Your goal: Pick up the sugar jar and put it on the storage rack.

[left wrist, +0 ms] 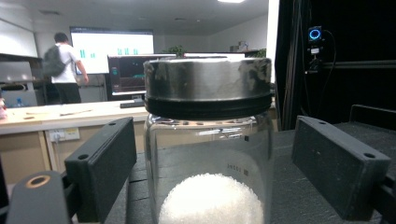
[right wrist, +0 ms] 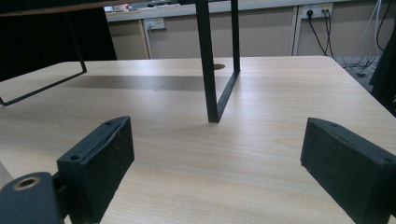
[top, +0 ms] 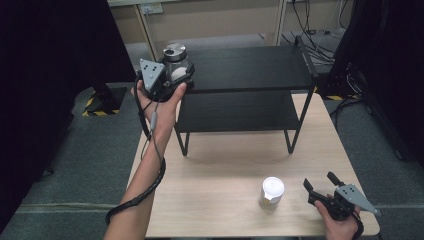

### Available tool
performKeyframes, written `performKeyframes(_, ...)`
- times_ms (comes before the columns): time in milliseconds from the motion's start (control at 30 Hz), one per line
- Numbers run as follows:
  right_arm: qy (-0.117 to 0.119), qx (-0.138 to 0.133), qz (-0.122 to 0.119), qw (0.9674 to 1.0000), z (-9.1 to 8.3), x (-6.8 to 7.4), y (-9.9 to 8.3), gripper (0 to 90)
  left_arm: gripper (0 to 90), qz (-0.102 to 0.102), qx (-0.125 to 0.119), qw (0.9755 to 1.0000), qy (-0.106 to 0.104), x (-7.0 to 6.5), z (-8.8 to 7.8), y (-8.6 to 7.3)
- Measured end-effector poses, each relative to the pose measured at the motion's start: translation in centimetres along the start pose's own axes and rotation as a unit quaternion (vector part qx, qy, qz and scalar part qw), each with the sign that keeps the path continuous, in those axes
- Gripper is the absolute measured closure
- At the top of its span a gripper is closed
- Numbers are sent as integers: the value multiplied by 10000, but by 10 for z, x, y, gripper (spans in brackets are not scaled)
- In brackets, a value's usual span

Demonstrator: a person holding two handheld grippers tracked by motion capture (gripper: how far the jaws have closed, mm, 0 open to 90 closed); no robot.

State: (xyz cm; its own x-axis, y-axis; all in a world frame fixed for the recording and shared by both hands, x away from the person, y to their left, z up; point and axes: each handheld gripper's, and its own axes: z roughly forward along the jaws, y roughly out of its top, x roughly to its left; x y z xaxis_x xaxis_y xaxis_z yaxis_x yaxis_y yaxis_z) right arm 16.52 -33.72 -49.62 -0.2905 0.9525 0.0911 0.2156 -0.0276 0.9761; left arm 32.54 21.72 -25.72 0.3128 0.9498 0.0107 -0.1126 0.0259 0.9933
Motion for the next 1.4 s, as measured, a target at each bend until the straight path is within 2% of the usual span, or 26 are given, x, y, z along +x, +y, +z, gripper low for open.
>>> performKeyframes(367, -1, -7, 3, 10000, 0, 0, 0, 98, 131, 142, -118, 9998, 0, -7, -9, -3)
performKeyframes(1000, 0, -6, -5, 10000, 0, 0, 0, 99, 124, 69, -203, 9997, 95, -10, -22, -18)
performKeyframes(1400, -2, -12, 4, 10000, 0, 0, 0, 98, 124, 17, -274, 9996, 52, -11, -36, -32)
